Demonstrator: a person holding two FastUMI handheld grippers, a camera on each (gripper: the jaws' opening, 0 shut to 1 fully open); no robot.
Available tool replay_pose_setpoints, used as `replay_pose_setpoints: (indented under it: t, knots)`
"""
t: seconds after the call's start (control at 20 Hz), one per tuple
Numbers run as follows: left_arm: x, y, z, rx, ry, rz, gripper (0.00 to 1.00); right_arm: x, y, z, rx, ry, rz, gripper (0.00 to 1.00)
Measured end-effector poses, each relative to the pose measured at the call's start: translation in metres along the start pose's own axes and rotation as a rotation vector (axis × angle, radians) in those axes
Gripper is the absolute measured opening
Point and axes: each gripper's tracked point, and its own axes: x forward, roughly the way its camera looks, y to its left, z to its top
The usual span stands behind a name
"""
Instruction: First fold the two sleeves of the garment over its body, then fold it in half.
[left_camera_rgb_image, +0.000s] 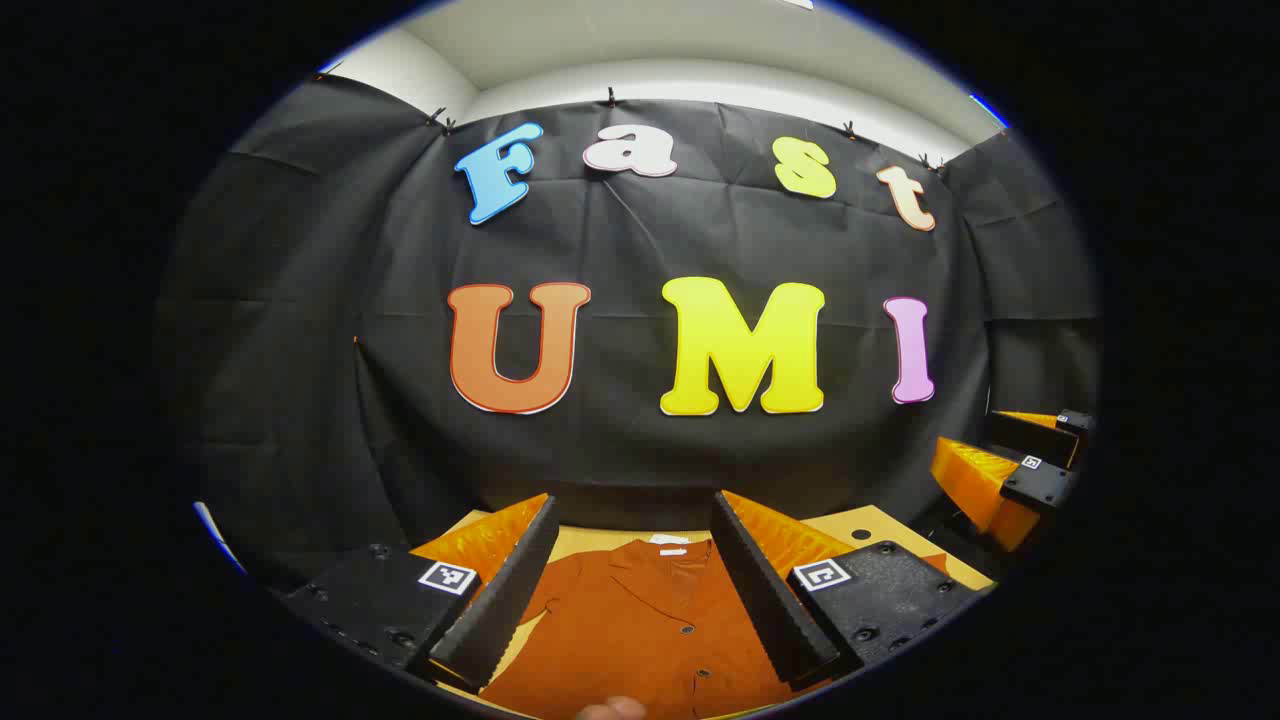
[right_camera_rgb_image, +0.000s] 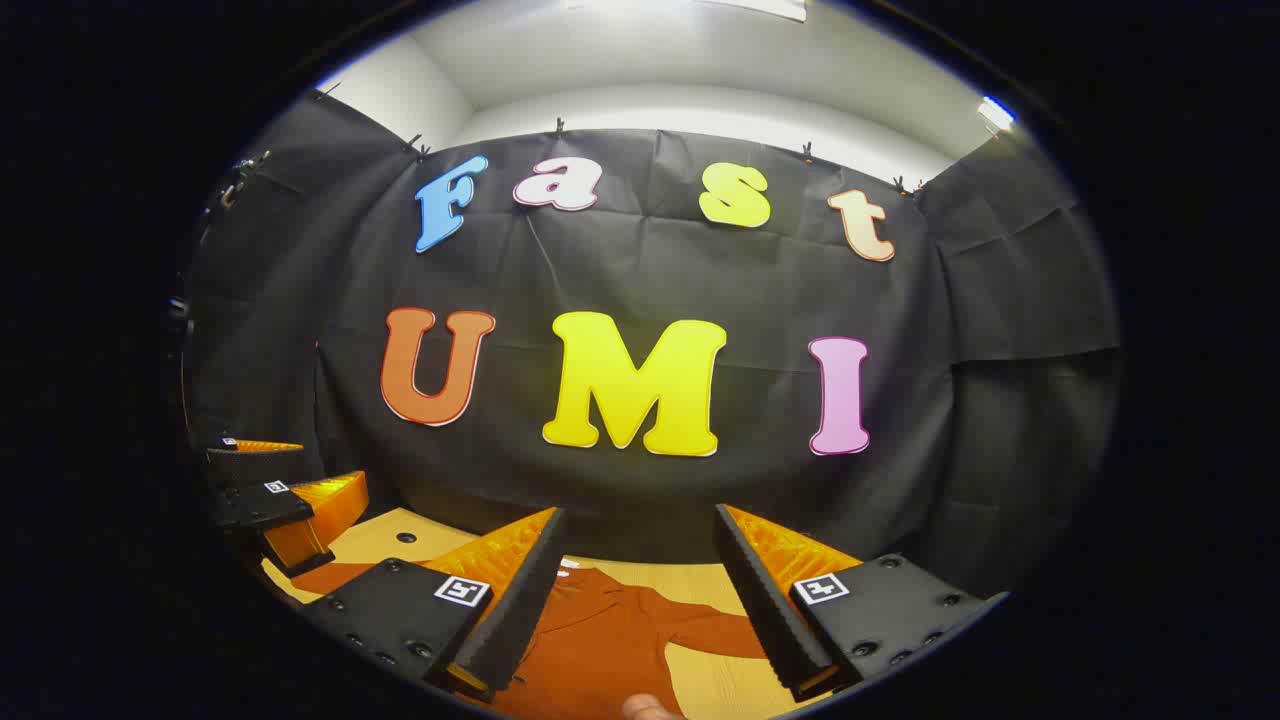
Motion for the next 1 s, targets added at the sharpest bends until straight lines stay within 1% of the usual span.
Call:
replay_pose_setpoints:
  t: [0.3,0.4,0.5,0.7,0.95,1.0]
  knots:
    - [0.007,-0.004,-0.009,0.018,0.021,0.001,0.99,0.007,-0.006,-0.007,0.014,0.013,-0.011,0.94]
    - [0.010,-0.004,-0.010,0.010,0.029,0.003,0.99,0.007,-0.012,-0.003,0.005,-0.005,-0.025,0.94]
    - [0.010,-0.004,-0.010,0.008,0.027,0.006,0.99,0.007,-0.012,-0.001,0.005,-0.021,-0.022,0.93]
    - [0.012,-0.013,-0.011,0.012,0.025,-0.007,0.99,0.011,-0.016,-0.009,0.004,-0.001,-0.021,0.94]
    - [0.014,-0.023,-0.013,0.013,0.030,-0.026,0.99,0.020,-0.035,-0.009,0.003,-0.001,-0.054,0.93]
    - [0.013,-0.026,-0.015,0.002,0.043,-0.034,0.94,0.025,-0.044,-0.009,-0.017,-0.005,-0.066,0.93]
